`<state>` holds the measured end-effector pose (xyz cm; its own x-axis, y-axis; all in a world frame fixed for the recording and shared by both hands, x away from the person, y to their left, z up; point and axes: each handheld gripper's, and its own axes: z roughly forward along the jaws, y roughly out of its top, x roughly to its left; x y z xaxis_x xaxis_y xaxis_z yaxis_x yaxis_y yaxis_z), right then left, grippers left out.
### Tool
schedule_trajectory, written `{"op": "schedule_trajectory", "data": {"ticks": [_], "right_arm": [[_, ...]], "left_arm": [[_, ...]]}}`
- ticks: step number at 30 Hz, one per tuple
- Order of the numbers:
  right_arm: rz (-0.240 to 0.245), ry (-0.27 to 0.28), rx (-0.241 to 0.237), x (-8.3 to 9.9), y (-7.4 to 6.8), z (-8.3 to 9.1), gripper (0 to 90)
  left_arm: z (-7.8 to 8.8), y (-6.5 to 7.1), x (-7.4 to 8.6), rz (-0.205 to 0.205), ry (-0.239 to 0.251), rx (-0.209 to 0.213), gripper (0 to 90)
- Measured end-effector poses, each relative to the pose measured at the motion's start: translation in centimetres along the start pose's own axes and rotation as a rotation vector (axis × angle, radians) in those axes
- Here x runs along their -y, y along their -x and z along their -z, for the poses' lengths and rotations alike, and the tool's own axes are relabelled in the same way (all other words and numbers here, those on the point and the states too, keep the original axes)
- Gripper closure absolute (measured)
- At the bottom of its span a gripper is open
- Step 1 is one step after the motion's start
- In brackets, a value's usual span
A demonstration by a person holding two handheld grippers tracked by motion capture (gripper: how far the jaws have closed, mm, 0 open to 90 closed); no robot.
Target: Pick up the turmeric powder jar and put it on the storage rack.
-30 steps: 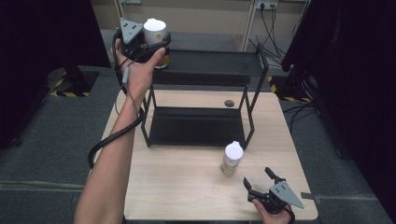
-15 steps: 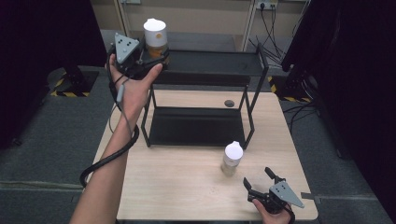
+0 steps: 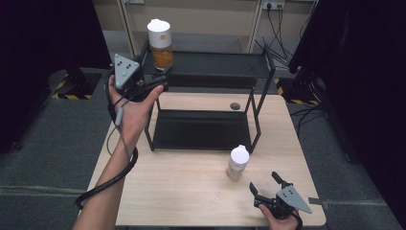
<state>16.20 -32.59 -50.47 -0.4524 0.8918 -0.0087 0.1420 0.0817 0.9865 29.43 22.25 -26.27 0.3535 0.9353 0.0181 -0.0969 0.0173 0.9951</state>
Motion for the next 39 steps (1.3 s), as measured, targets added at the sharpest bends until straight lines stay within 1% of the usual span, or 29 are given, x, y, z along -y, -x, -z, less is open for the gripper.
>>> {"op": "schedule_trajectory", "data": {"ticks": [3, 5, 9, 12, 20, 25, 39], "right_arm": [[0.001, -0.001, 0.0, 0.0, 0.0, 0.0, 6.6], [0.003, -0.002, 0.0, 0.0, 0.0, 0.0, 6.5], [0.005, -0.002, 0.001, 0.0, -0.1, 0.0, 6.6], [0.005, -0.002, 0.0, 0.0, -0.1, 0.0, 6.6], [0.006, 0.0, 0.0, 0.0, -0.1, 0.0, 6.5], [0.006, -0.001, -0.001, 0.0, -0.1, 0.0, 6.6], [0.006, -0.001, -0.001, 0.0, -0.1, -0.1, 6.5]], "left_arm": [[0.8, 0.1, 0.6, -0.012, -0.002, 0.012, 7.7], [1.4, 0.3, 1.1, -0.01, -0.002, 0.021, 7.5], [2.3, 0.5, 2.0, -0.014, -0.002, 0.037, 7.5], [2.9, 0.6, 2.7, -0.026, -0.004, 0.049, 7.5], [4.0, 1.0, 4.9, -0.018, -0.013, 0.075, 7.5], [4.7, 1.2, 6.2, -0.023, -0.023, 0.084, 7.5], [7.2, 1.4, 10.5, -0.012, -0.051, 0.104, 7.4]]}}
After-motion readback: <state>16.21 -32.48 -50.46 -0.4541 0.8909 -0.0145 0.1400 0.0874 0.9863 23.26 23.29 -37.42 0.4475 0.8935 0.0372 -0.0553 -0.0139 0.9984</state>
